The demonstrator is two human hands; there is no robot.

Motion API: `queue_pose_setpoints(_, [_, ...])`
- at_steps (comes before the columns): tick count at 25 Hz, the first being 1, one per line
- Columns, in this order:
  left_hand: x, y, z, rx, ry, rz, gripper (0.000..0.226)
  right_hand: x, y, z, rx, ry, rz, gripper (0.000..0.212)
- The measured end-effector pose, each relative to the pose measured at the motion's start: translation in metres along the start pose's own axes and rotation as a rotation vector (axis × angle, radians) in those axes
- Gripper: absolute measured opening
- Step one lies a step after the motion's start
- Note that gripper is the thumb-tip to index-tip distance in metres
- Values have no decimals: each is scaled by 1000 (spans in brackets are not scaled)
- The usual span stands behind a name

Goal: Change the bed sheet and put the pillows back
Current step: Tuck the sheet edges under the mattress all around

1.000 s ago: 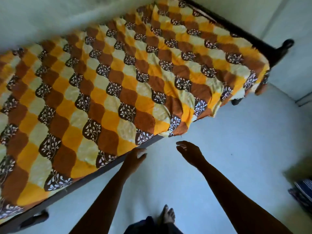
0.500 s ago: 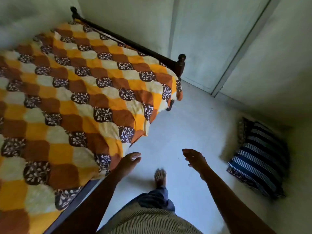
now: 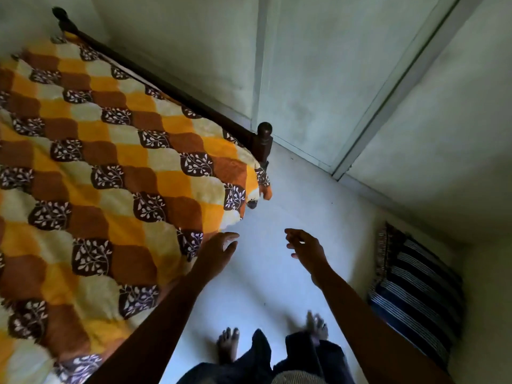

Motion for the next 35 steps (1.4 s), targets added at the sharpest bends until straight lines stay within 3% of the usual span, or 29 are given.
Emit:
queue_pose_setpoints(4, [-45,64,30,-43,263,71,54,30,88,-21,100,-23,-86,19])
queue_pose_setpoints(9, [-85,141,74,-130,696,262,28,35,200,-35,218,-182,-202,23])
queue_pose_setpoints(15, [-51,261,115,-83,1091,413,54,-5,323,2,112,-152,-413,32])
queue_pose_setpoints(19, [1,313,131,-222,1324,563,40,-33,393,55,67,-49,-632,42])
queue_pose_setpoints(23, [42,332,149,-268,1489,713,27,-57,437,93,70,38,-715,46])
queue_pose_setpoints(30, [33,336,148,-509,1535,795,17,-58,470,119,128,189,-773,27])
queue_pose_setpoints(35, [14,336,163,-545,1406,860,11,-63,484,135,389,85,-658,29])
Point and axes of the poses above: each hand's wrist, its own y-axis towards the middle knuckle, its own z-axis out of the palm, x = y × z, the point moved 10 cm from there along y, towards the middle knuckle, and after that the axes turned 1 degree about z, right-handed, at the moved point
